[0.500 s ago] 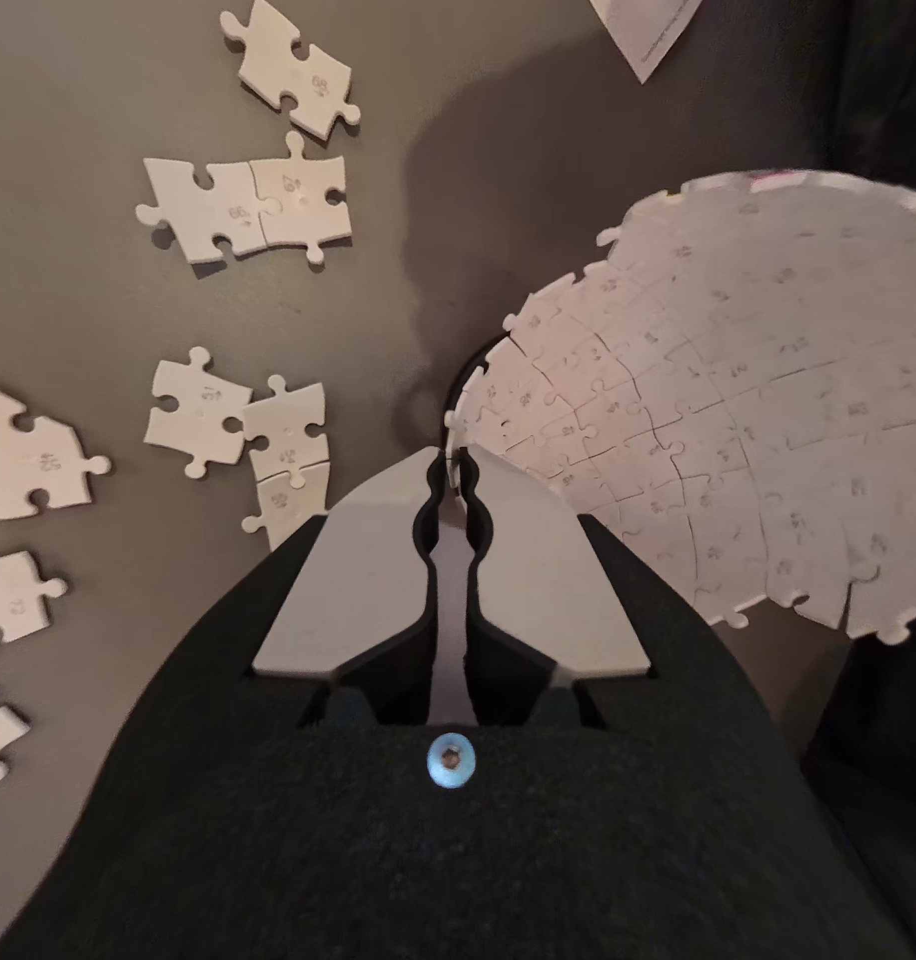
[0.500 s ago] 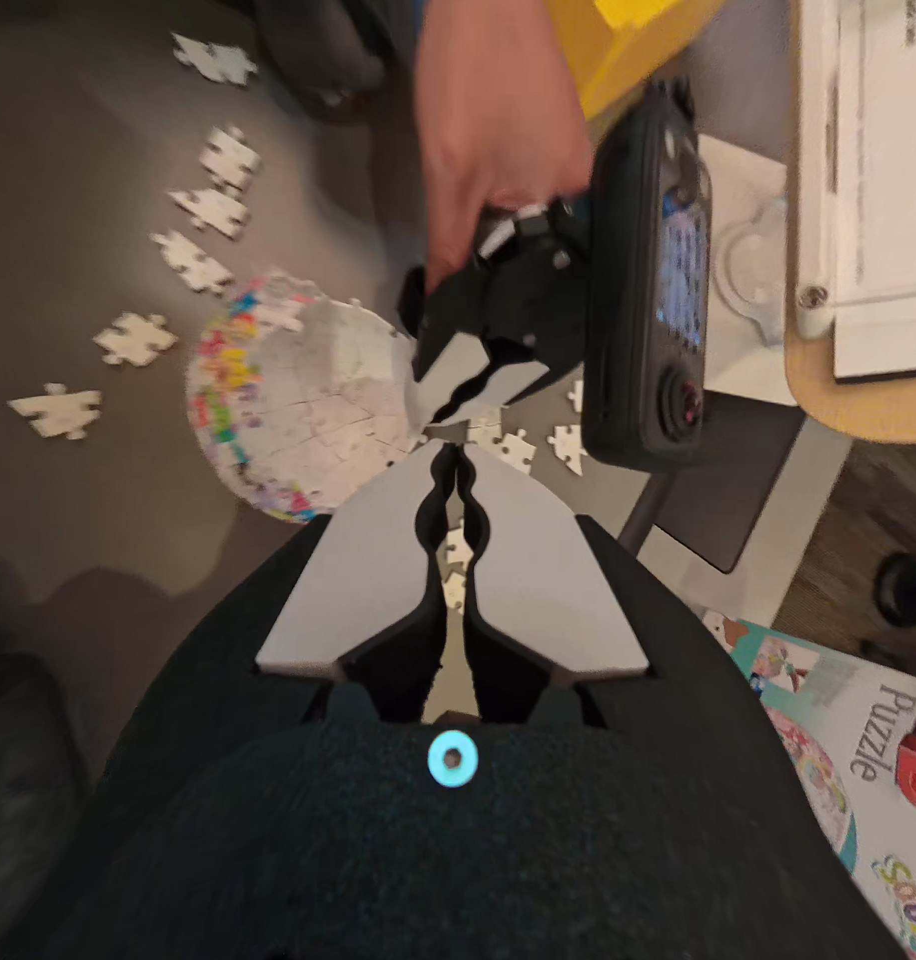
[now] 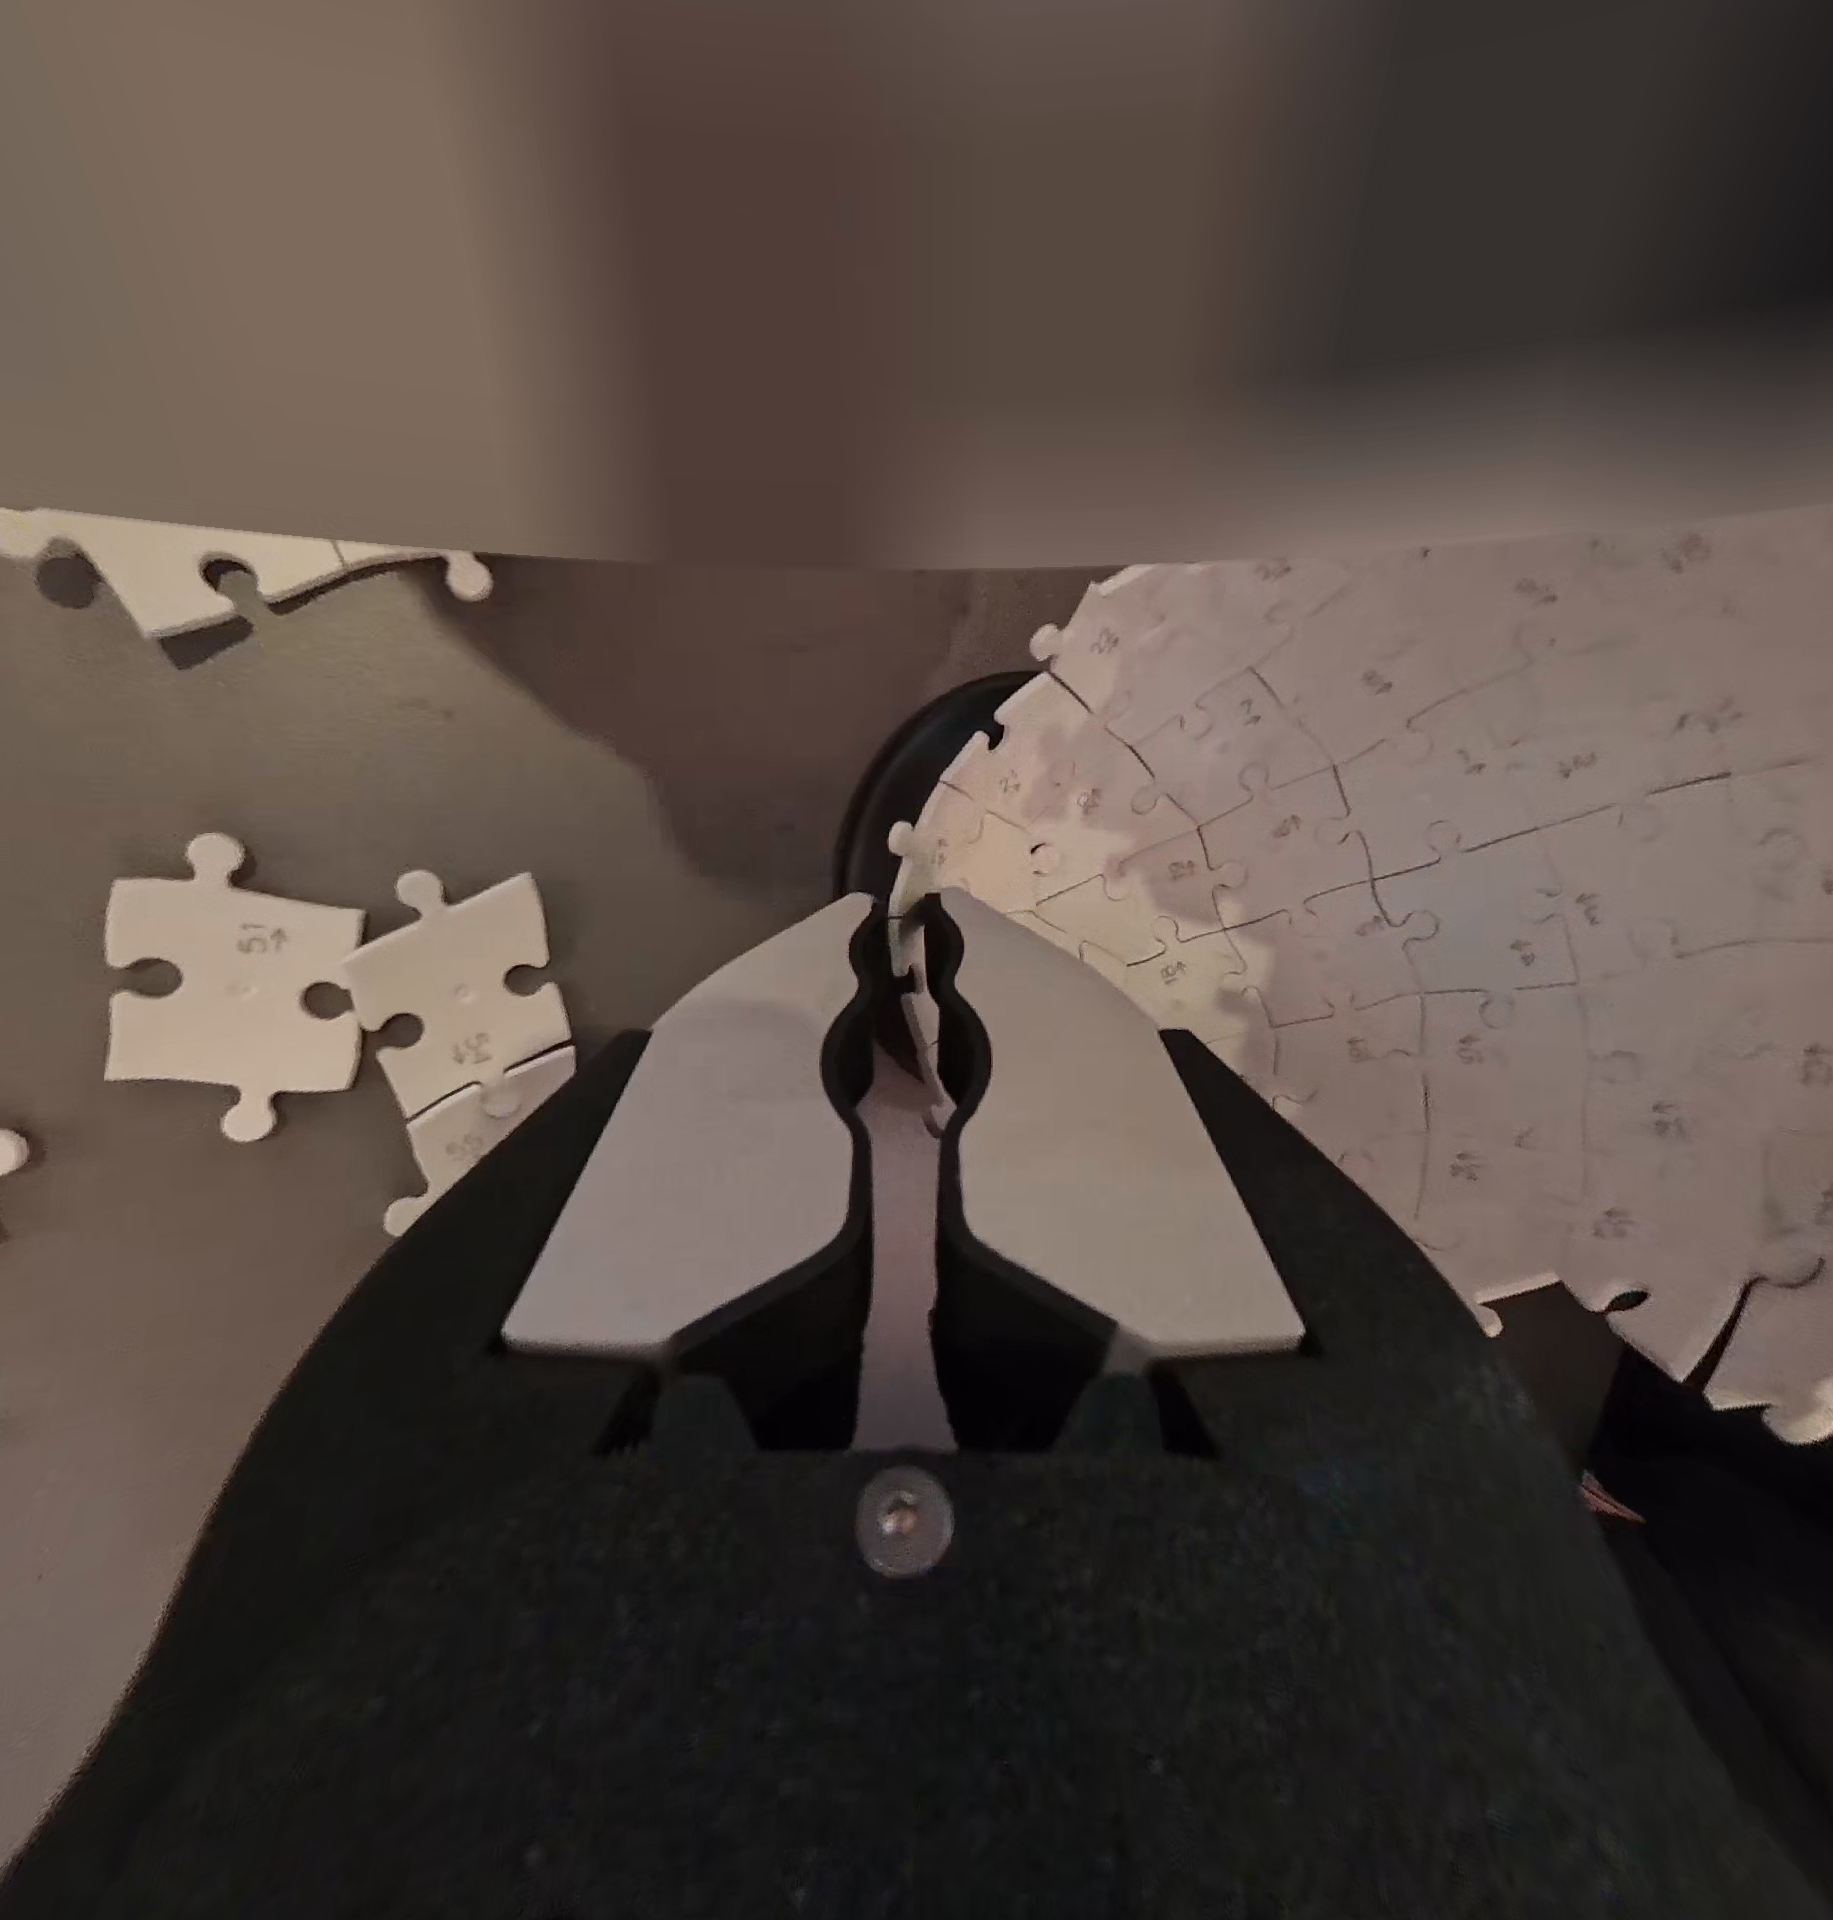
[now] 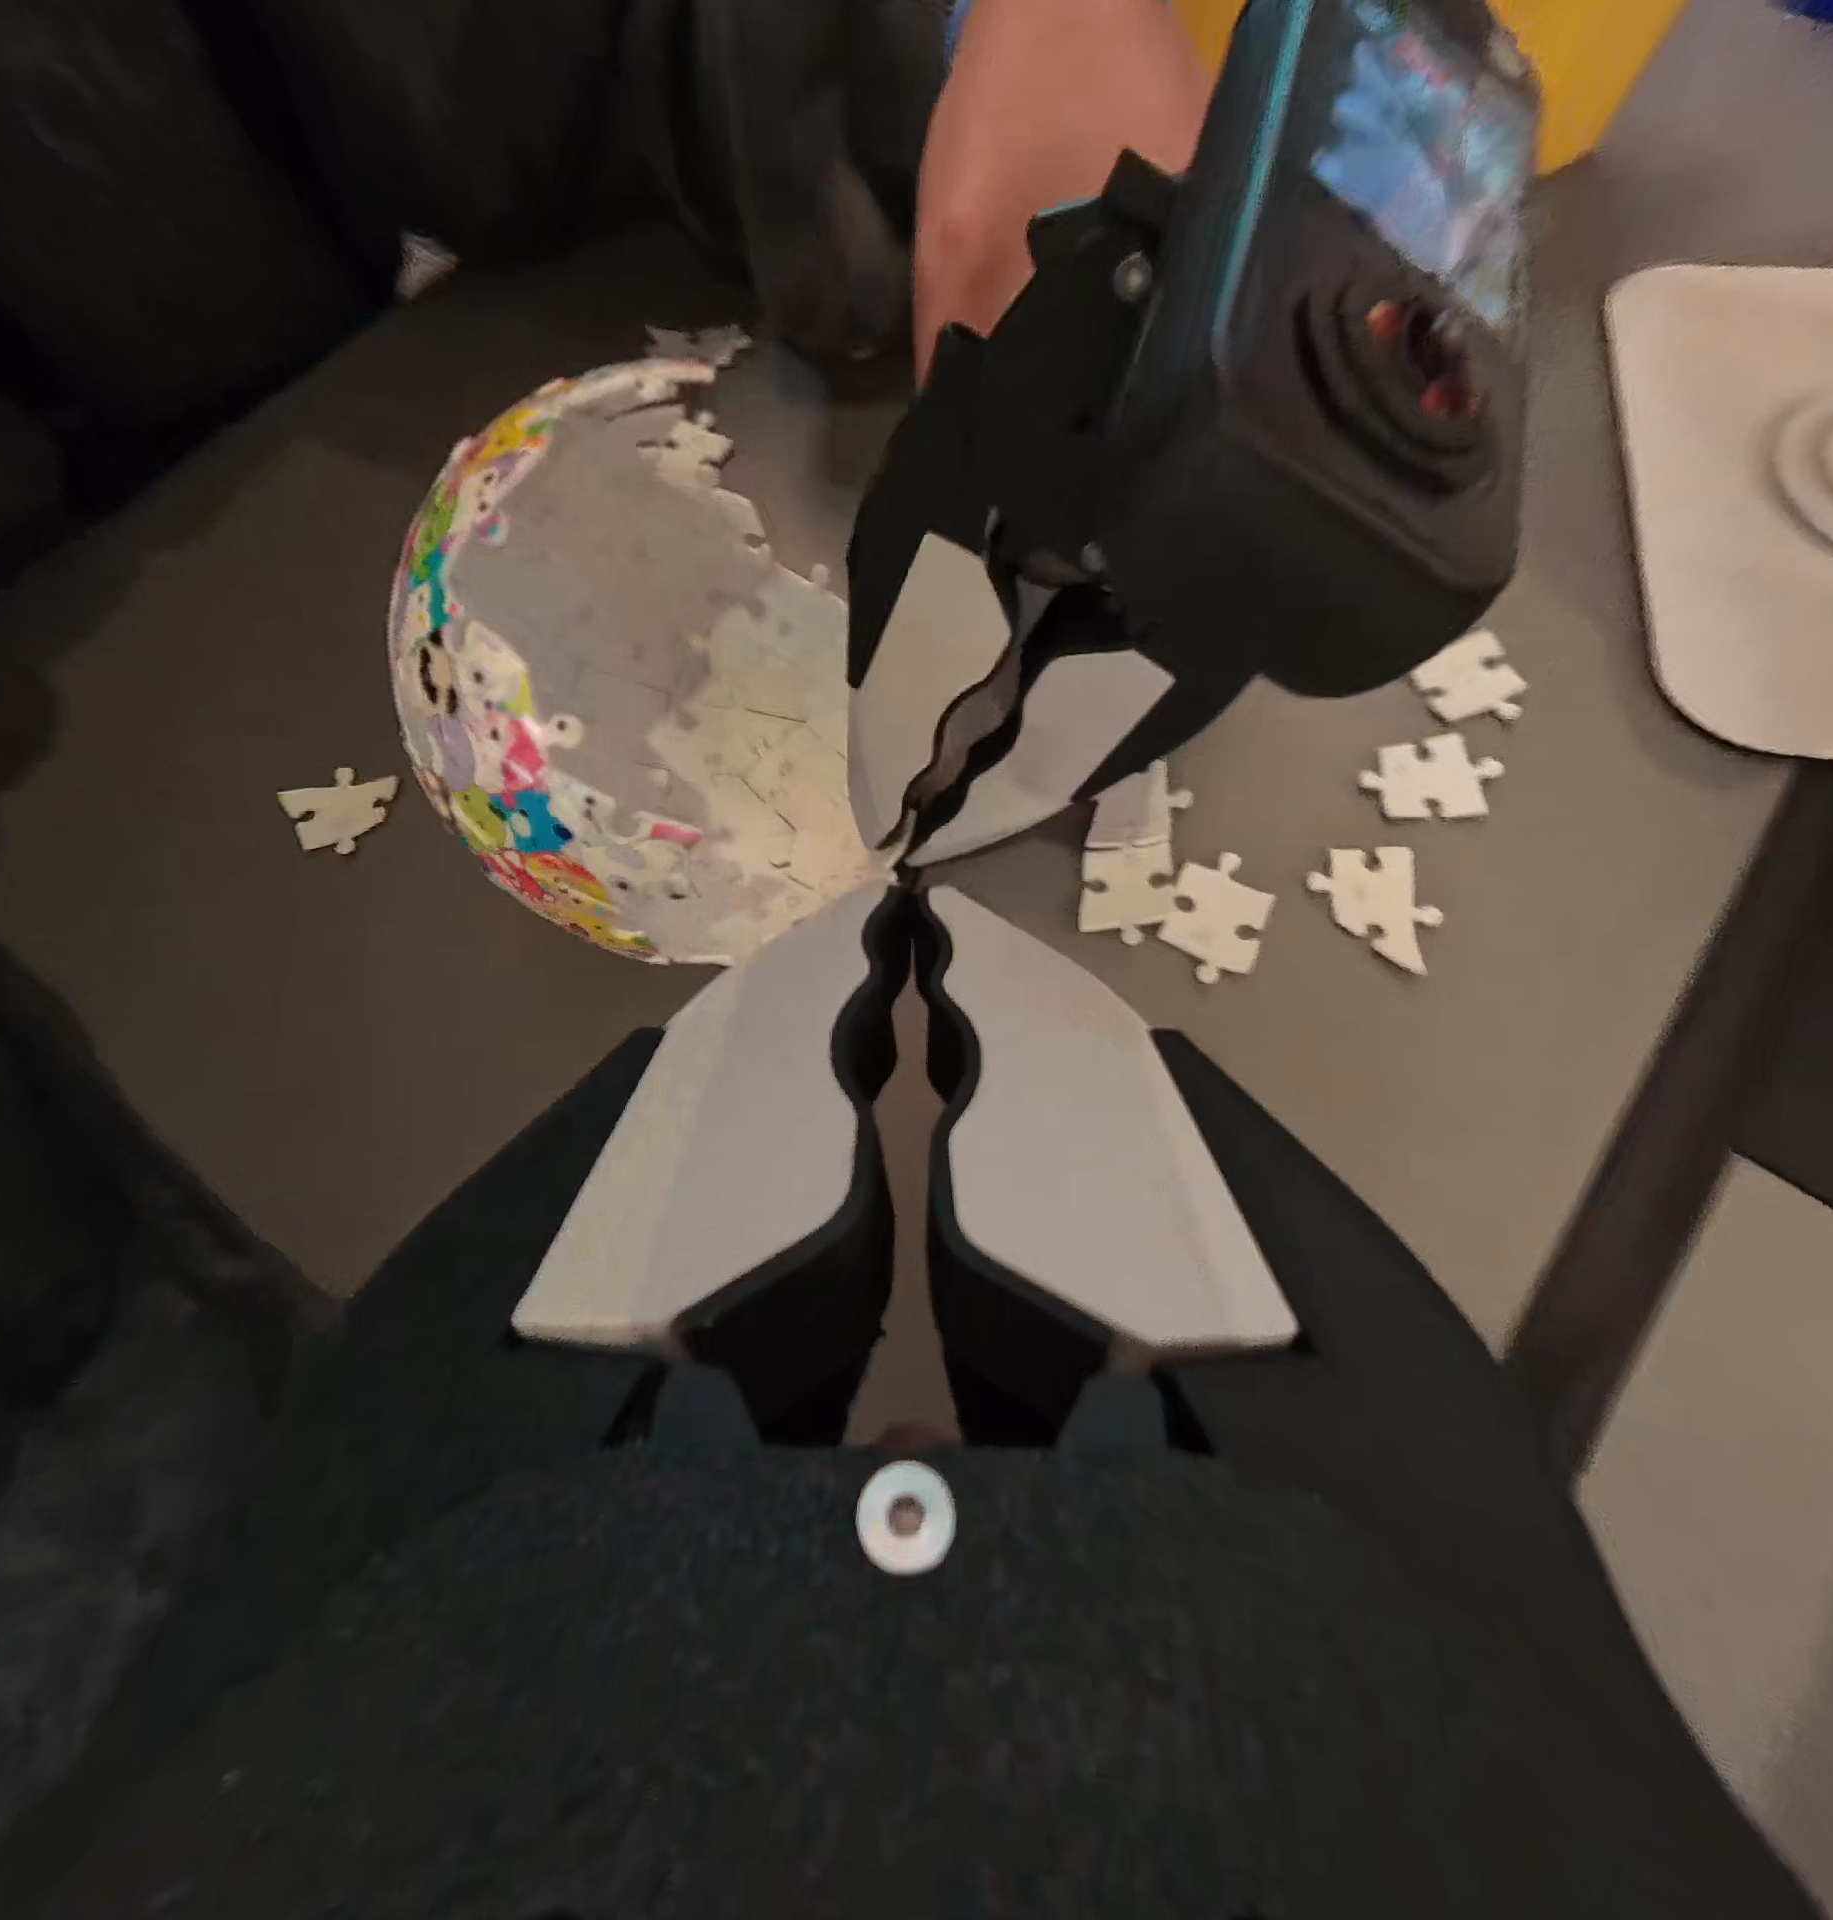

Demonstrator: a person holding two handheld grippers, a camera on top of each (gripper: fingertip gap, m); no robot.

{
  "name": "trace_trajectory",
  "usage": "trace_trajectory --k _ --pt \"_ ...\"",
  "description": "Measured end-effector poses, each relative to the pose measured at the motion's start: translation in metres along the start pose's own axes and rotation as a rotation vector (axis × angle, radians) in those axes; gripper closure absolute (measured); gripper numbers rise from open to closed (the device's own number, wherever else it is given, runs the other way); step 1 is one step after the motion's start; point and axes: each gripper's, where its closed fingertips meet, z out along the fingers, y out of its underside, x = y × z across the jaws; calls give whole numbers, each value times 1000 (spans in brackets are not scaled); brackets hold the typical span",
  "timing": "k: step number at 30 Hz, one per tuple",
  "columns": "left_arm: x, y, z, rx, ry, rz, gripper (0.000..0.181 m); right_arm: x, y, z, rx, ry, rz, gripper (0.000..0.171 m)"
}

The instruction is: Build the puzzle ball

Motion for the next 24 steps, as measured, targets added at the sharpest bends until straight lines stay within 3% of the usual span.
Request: trace_trajectory --k 5,9,14,24 --pt "1 -1 0 39 79 -52 176 -8 6 28 87 -154 59 171" --pt "1 -1 0 61 127 -82 176 -22 14 54 45 -317 168 171" --pt "1 -2 0 69 136 -99 177 -29 30 77 -50 -332 132 171" --pt "1 -3 0 82 160 -133 177 -33 23 84 -139 -264 -77 171"
